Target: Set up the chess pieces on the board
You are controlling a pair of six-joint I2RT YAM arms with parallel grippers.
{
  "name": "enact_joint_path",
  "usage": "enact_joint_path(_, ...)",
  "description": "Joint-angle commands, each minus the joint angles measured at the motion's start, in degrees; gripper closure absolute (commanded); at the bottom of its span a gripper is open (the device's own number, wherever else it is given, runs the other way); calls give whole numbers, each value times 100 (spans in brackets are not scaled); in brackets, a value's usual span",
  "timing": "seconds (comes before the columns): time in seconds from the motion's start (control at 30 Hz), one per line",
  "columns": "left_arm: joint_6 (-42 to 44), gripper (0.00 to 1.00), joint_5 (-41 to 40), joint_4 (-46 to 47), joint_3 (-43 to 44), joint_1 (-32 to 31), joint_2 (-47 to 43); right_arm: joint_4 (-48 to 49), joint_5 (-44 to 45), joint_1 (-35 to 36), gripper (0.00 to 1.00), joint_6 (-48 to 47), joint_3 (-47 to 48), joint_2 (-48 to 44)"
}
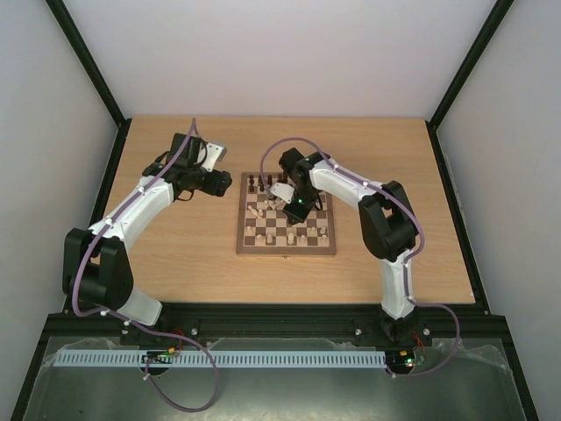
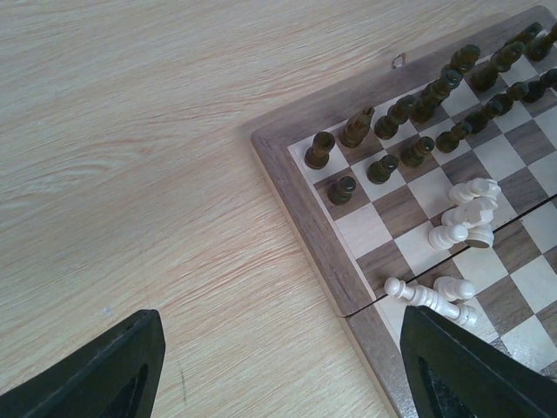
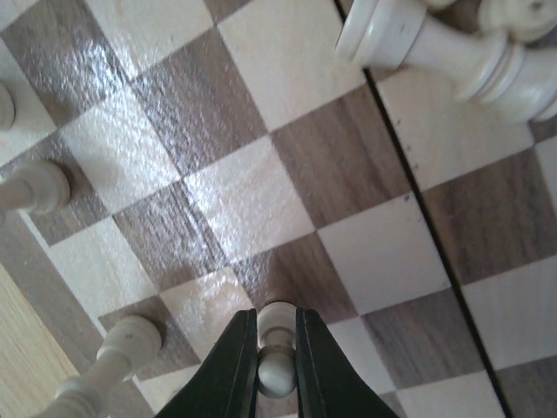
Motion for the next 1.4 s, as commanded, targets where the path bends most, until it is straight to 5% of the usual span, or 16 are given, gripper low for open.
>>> enact_joint_path(0.0, -42, 22, 91, 70, -42, -21, -133, -385, 63, 35, 94, -91, -242, -381)
enact_joint_path(0.57, -64, 21, 85, 167, -71, -76, -140, -311, 98, 35, 93, -56, -773, -690)
enact_joint_path(0.93, 2, 20, 128, 133, -65, -76, -153, -452, -2, 19, 69, 34, -568, -746)
enact_joint_path(1.17, 481, 14, 319, -277, -106, -79, -167, -901, -601, -111, 65, 58, 262, -758)
enact_joint_path(1.37, 1153, 28, 965, -771, -230, -157, -135, -557, -857, -371, 66, 269, 60, -952)
